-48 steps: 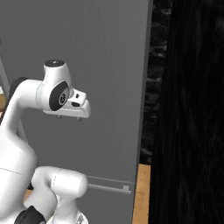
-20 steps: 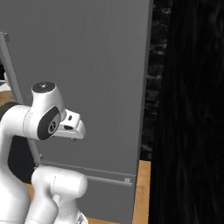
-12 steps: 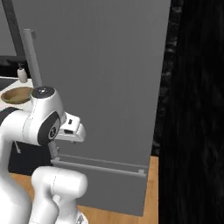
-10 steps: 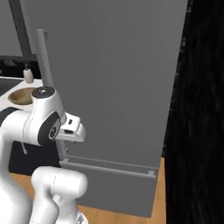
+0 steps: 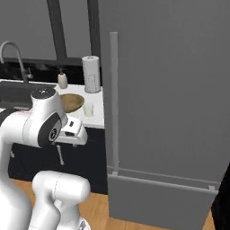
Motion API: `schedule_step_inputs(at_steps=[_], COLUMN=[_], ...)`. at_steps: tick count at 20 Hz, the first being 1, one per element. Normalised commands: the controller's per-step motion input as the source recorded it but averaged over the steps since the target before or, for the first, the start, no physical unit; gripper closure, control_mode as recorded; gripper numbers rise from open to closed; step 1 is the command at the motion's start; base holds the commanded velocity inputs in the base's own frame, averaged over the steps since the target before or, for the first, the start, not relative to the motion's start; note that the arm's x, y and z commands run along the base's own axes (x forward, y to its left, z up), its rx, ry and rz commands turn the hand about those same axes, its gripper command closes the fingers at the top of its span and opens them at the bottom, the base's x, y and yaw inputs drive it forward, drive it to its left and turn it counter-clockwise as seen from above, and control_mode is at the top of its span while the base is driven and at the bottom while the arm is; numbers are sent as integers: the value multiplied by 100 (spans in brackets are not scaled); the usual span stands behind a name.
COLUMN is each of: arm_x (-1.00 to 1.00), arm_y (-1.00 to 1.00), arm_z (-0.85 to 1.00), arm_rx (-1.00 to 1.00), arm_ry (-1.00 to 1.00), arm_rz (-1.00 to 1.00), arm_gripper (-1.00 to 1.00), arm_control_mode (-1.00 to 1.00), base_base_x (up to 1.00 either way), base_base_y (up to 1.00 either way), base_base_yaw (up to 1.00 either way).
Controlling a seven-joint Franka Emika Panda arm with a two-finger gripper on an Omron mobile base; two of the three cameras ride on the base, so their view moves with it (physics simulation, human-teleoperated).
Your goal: Grab a lemon wedge from the fridge and one ice cube from the ice bowl, and put them in the glass of lemonade.
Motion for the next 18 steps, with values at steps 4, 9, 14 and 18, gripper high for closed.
schedule_step_inputs(at_steps=[4,9,14,18], arm_x=[0,0,0,0], arm_y=[0,0,0,0], arm_z=[0,0,0,0], arm_rx=[0,0,0,0], arm_ry=[0,0,0,0], arm_rz=[0,0,0,0], arm_gripper=[-100,-100,-100,-100], arm_control_mode=[100,100,100,100], base_base_x=[54,67,68,61], base_base_y=[100,63,19,0], base_base_yaw=[0,-6,-13,-19])
